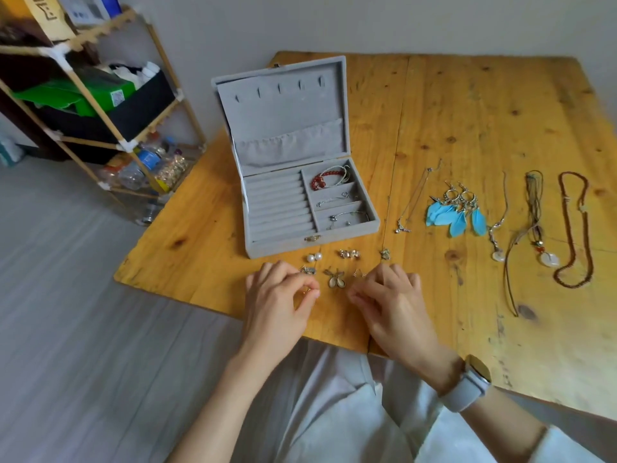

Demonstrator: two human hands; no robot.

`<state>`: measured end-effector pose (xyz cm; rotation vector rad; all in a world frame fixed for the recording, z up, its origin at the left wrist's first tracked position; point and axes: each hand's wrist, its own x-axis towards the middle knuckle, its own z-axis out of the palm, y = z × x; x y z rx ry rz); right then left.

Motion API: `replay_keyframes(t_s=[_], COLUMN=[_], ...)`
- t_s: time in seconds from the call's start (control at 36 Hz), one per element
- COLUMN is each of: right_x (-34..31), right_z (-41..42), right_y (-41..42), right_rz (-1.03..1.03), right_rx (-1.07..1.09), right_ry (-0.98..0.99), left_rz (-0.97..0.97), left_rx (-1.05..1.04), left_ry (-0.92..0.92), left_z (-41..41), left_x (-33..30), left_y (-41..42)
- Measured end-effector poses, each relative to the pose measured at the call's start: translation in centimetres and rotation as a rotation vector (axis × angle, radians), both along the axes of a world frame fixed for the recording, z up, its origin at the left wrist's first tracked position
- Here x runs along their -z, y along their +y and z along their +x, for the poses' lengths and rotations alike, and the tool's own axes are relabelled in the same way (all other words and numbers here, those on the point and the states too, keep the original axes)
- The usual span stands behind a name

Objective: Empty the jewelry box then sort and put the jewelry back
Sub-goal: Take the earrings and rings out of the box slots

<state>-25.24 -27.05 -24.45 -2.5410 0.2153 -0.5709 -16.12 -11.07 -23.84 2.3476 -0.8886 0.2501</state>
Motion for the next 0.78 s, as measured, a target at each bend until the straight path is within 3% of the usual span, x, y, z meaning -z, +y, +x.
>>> replay_keyframes(t_s=[0.31,0.78], right_x=[0.8,0.4], right_z=[0.8,1.0], right_y=[0.5,0.3], right_rz=[-0.119,0.025], right_rx=[0.051,0.033], right_ry=[0.025,-0.004], left_rz=[0.072,-0.008], left_rx=[-0.032,-0.065], left_ry=[-0.013,0.001], left_z=[-0.8,-0.1], left_x=[1.1,0.6], left_y=[-1.2,-1.1])
